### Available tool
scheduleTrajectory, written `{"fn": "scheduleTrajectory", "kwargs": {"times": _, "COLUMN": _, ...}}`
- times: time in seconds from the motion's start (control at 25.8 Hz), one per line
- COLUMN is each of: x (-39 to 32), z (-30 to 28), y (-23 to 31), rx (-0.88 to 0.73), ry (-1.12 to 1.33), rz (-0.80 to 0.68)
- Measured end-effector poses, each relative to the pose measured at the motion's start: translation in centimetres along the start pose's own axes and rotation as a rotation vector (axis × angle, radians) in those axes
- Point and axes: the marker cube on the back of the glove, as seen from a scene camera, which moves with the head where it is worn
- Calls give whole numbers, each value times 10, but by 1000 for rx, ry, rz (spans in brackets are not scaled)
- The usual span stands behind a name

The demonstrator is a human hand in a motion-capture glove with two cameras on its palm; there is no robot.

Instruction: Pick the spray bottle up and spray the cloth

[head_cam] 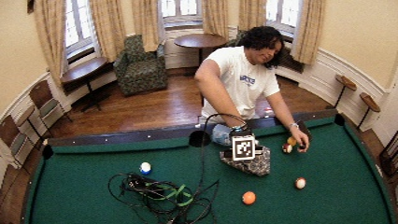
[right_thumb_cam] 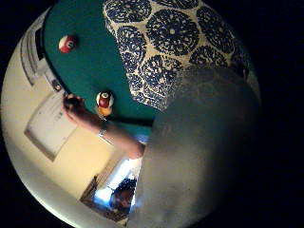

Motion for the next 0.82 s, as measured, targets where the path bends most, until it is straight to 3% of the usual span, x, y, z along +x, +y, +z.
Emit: {"fn": "scheduleTrajectory", "kwargs": {"times": 0.82, "x": 1, "z": -22, "y": 16, "rx": -64, "ry": 193, "rz": 92}}
